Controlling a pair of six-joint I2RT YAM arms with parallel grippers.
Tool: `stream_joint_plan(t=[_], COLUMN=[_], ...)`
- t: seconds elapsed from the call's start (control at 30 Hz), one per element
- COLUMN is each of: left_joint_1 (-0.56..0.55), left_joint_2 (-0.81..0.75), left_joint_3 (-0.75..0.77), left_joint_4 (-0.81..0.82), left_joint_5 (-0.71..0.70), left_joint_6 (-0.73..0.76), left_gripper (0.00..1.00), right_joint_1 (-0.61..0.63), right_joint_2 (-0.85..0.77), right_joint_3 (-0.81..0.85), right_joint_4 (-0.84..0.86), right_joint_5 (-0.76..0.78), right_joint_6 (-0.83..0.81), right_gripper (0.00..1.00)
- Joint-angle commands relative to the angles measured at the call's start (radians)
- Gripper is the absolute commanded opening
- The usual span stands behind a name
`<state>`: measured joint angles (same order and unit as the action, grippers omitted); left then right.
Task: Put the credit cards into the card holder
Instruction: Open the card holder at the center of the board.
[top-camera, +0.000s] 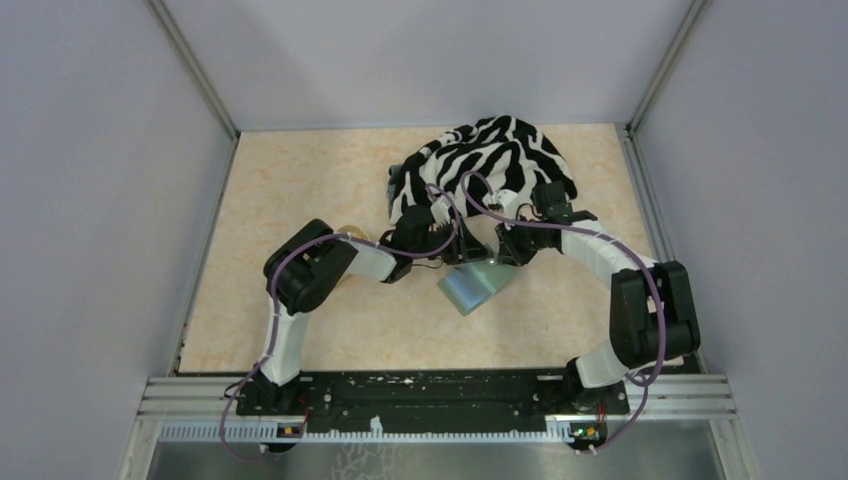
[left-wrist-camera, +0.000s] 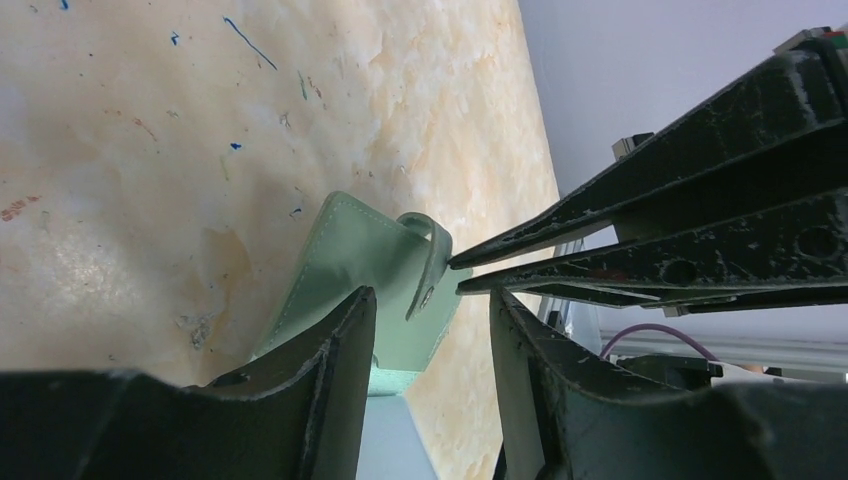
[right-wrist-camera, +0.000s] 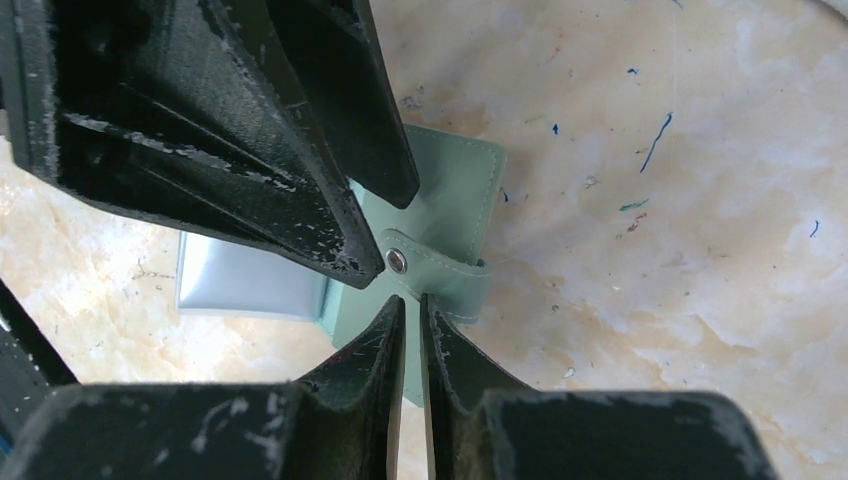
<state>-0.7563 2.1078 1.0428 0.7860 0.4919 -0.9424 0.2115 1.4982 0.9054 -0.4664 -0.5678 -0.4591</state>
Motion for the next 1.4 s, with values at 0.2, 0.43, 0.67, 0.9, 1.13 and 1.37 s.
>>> stream_joint_plan(t=[0.2,0.43,0.67,0.9,1.13,1.37], left_joint_1=[0.009,0.011,0.011,0.011,0.011,0.010], left_joint_2=[-0.045,-0.276,-0.588,-1.008,-1.320,-1.354], left_joint_3=[-0.036,-0.210,-0.418,-0.646,-0.811,-0.970], left_joint_4=[0.078,0.076,-0.053,-0.172,-0.263,-0.016], left_joint_5=[0.012,-0.046,-0.178,-0.341,-0.466,-0.335], left_joint_6=[0.023,0.110,0.244,0.320,0.318,0.093], left_gripper=[0.52,0.53,0.54,0.63,0.99,0.94], right_joint_1=[-0.004,-0.004,-0.004,-0.004,-0.002,-0.001], right_joint_2=[0.108,0.104,0.070,0.031,0.037,0.073], right_joint_3=[0.072,0.085,0.085,0.081,0.072,0.072], right_joint_4=[-0.028,-0.049,-0.051,-0.068,-0.064,-0.035], right_joint_5=[0.115,0.074,-0.008,-0.153,-0.176,-0.041], right_joint_6=[0.004,0.004,-0.007,-0.058,-0.065,-0.026], right_gripper=[0.10,0.12,0.14,0.19,0.20,0.20])
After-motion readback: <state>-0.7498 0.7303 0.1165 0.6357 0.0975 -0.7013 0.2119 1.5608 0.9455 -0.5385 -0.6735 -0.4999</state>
